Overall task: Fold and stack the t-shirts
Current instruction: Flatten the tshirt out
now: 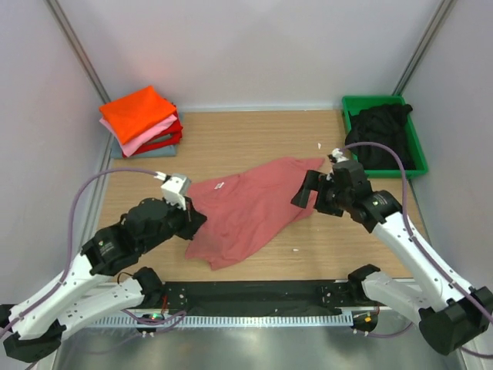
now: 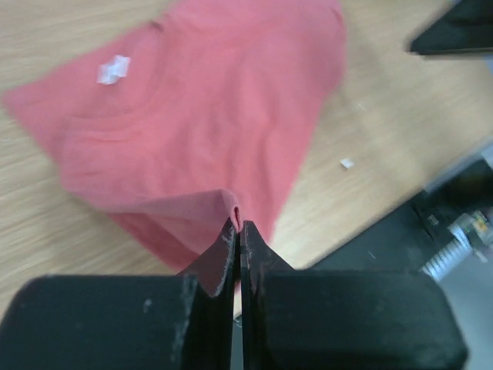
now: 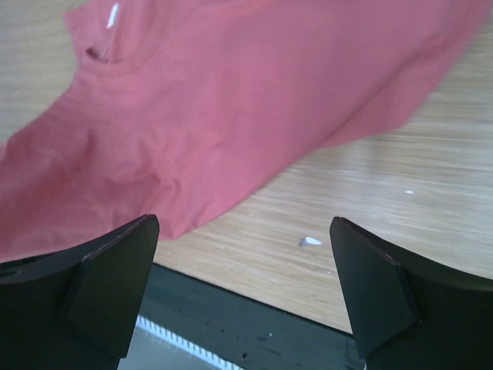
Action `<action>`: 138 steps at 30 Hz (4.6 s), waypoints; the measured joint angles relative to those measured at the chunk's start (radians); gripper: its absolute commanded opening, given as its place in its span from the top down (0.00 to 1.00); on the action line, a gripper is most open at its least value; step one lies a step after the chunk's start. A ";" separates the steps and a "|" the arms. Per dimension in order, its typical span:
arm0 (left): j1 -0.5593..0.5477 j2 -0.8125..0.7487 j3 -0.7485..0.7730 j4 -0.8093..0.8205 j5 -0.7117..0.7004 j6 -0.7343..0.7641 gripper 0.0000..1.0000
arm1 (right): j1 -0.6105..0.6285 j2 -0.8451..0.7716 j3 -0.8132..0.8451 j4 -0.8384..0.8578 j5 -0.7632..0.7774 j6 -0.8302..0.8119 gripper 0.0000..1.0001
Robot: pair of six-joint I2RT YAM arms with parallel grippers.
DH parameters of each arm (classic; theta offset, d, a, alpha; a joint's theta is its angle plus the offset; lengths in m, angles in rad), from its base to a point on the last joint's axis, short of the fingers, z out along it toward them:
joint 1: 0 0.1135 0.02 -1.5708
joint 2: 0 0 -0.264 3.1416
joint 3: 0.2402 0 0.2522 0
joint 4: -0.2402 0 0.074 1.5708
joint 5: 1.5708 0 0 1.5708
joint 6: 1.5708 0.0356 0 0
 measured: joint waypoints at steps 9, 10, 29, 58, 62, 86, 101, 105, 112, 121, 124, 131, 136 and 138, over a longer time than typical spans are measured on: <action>-0.027 0.277 0.013 0.095 0.393 0.020 0.00 | 0.305 0.145 0.174 -0.007 0.138 0.029 0.00; -0.034 0.289 0.013 0.082 0.392 0.016 0.00 | 0.328 0.156 0.174 -0.012 0.161 0.037 0.00; -0.042 -0.356 0.079 -0.233 -0.094 -0.127 0.00 | 0.777 0.594 0.201 0.167 0.333 0.233 0.03; -0.042 -0.422 0.027 -0.234 -0.112 -0.167 0.00 | 0.776 0.877 0.317 0.243 0.340 0.185 0.98; -0.042 -0.411 0.027 -0.235 -0.130 -0.171 0.00 | 0.776 0.869 0.422 0.103 0.396 0.166 0.99; 0.056 0.391 0.046 -0.008 -0.247 -0.257 0.00 | 0.770 0.025 0.563 -0.631 1.040 0.346 0.99; 0.237 1.461 0.946 0.230 0.153 -0.112 0.04 | 0.772 -0.022 0.227 -0.605 0.917 0.412 0.99; 0.233 1.710 1.274 0.175 0.209 -0.103 0.05 | 0.772 -0.079 0.219 -0.613 0.942 0.444 0.99; 0.218 1.960 1.549 0.112 0.276 -0.115 0.16 | 0.772 -0.069 0.213 -0.610 0.966 0.446 0.99; 0.199 2.007 1.561 0.105 0.302 -0.127 0.37 | 0.772 -0.035 0.188 -0.579 0.974 0.427 0.99; 0.194 2.016 1.563 0.113 0.301 -0.135 0.54 | 0.772 -0.035 0.188 -0.572 0.975 0.423 0.99; 0.189 2.033 1.563 0.126 0.295 -0.147 0.98 | 0.772 -0.035 0.186 -0.560 0.977 0.419 0.99; 0.188 2.033 1.563 0.120 0.263 -0.137 1.00 | 0.772 -0.035 0.184 -0.554 0.981 0.411 0.99; 0.187 2.020 1.551 0.107 0.224 -0.124 1.00 | 0.772 -0.030 0.184 -0.550 0.984 0.402 0.99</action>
